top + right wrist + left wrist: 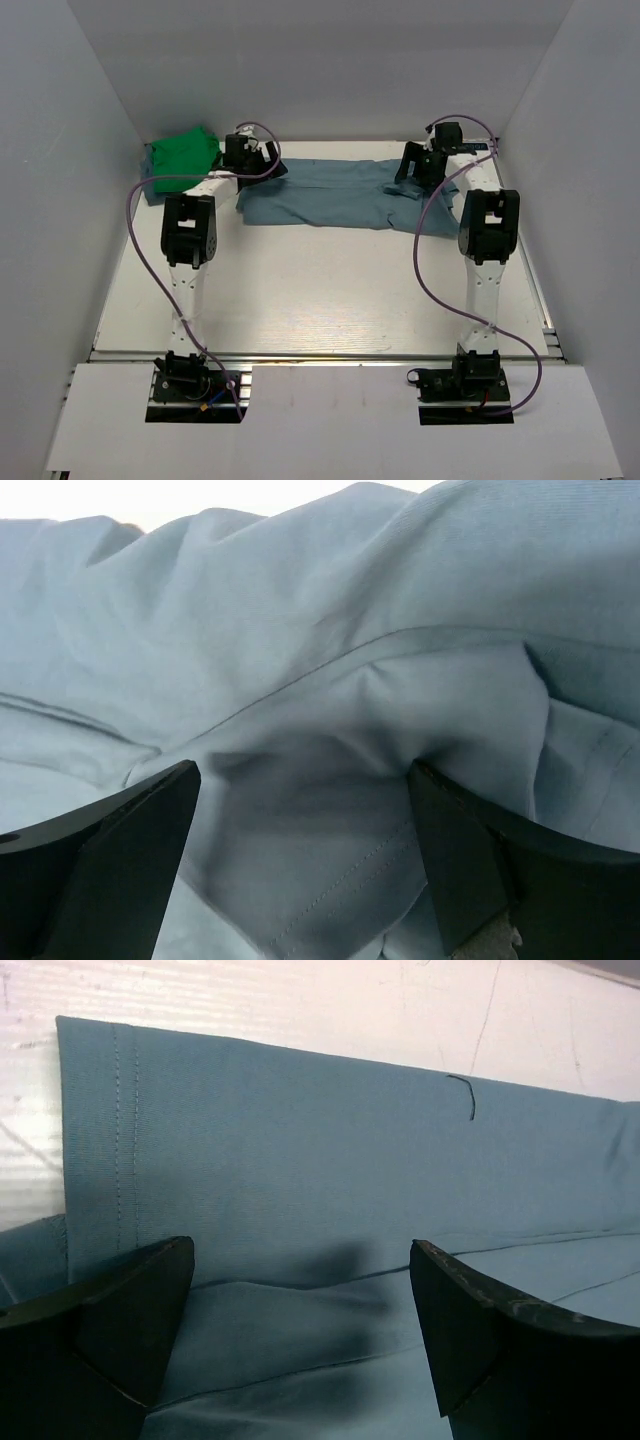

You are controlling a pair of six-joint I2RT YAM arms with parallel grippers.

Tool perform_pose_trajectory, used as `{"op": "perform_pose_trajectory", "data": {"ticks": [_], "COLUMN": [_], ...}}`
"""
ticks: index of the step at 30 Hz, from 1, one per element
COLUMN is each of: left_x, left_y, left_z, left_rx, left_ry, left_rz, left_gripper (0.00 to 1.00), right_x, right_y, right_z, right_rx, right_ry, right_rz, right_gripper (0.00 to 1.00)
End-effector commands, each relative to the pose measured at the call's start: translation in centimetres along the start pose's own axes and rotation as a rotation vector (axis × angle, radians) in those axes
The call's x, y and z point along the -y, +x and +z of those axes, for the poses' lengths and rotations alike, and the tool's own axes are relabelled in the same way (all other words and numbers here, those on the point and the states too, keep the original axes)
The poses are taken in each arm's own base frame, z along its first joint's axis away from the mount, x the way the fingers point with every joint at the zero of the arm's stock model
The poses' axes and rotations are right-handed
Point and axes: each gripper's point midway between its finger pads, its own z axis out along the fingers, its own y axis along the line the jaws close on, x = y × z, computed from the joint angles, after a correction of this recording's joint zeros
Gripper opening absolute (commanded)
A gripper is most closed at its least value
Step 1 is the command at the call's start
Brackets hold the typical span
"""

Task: Fold and stack the t-shirts
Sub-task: Rotate the tshirt 90 degrees

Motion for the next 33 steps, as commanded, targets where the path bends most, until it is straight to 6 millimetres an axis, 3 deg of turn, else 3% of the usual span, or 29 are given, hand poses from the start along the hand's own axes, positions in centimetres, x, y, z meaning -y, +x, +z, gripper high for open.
{"op": "perform_pose_trajectory", "data": {"ticks": [1,5,6,7,8,10,11,12,15,16,20,21,22,25,28,32,33], "left_x": [-2.0,-2.5,-2.1,-1.3,-0.8,1.9,2.2,4.2,6.9,8.4,9.6,11.1,12.0,12.5,13.5,15.4,16.3], "left_y": [7.9,13.5,18.2,19.4,22.2,25.2,27.5,29.0,33.0,34.9,38.9,39.8,40.7,41.4,40.0,36.9,35.9], "left_z": [-2.2,-7.3,-9.3,-10.5,-13.3,-15.5,-17.8,-18.6,-21.4,-22.9,-26.9,-28.3,-29.6,-32.9,-35.0,-36.0,-35.8], "left_rx": [-0.232,-0.379,-0.480,-0.504,-0.563,-0.610,-0.657,-0.687,-0.807,-0.874,-1.056,-1.128,-1.182,-1.272,-1.253,-1.140,-1.100], "left_ry": [-0.146,-0.227,-0.225,-0.200,-0.190,-0.120,-0.126,-0.065,0.012,0.021,0.047,0.141,0.186,0.166,0.177,0.196,0.223], "left_rz": [-0.045,-0.060,-0.078,-0.079,-0.098,-0.104,-0.126,-0.127,-0.121,-0.070,0.126,0.111,0.124,0.147,0.190,0.258,0.278], "left_gripper": [1.00,1.00,1.00,1.00,1.00,1.00,1.00,1.00,1.00,1.00,1.00,1.00,1.00,1.00,1.00,1.00,1.00], "right_x": [0.7,0.2,-0.2,-0.2,-1.4,-2.1,-3.4,-4.1,-7.5,-8.3,-12.0,-13.8,-14.2,-16.3,-16.9,-17.0,-17.5], "right_y": [2.0,2.9,2.7,3.0,3.1,3.3,3.1,3.1,3.6,2.7,2.7,2.5,2.5,2.6,2.2,0.0,-1.2], "right_z": [1.7,3.0,3.3,3.6,4.0,4.7,4.9,5.1,6.1,6.2,7.4,7.5,7.6,8.4,8.8,7.6,6.2], "right_rx": [-0.066,-0.101,-0.095,-0.101,-0.101,-0.102,-0.101,-0.098,-0.109,-0.077,-0.051,-0.031,-0.035,-0.017,0.015,0.081,0.107], "right_ry": [0.003,-0.026,-0.048,-0.055,-0.092,-0.125,-0.154,-0.181,-0.277,-0.303,-0.389,-0.425,-0.437,-0.487,-0.473,-0.431,-0.439], "right_rz": [0.057,0.080,0.093,0.099,0.086,0.093,0.082,0.086,0.092,0.083,0.082,0.061,0.077,0.080,0.066,0.015,-0.005], "right_gripper": [0.90,0.90,0.90,0.90,0.90,0.90,0.90,0.90,0.90,0.90,0.90,0.90,0.90,0.90,0.90,0.90,0.90]}}
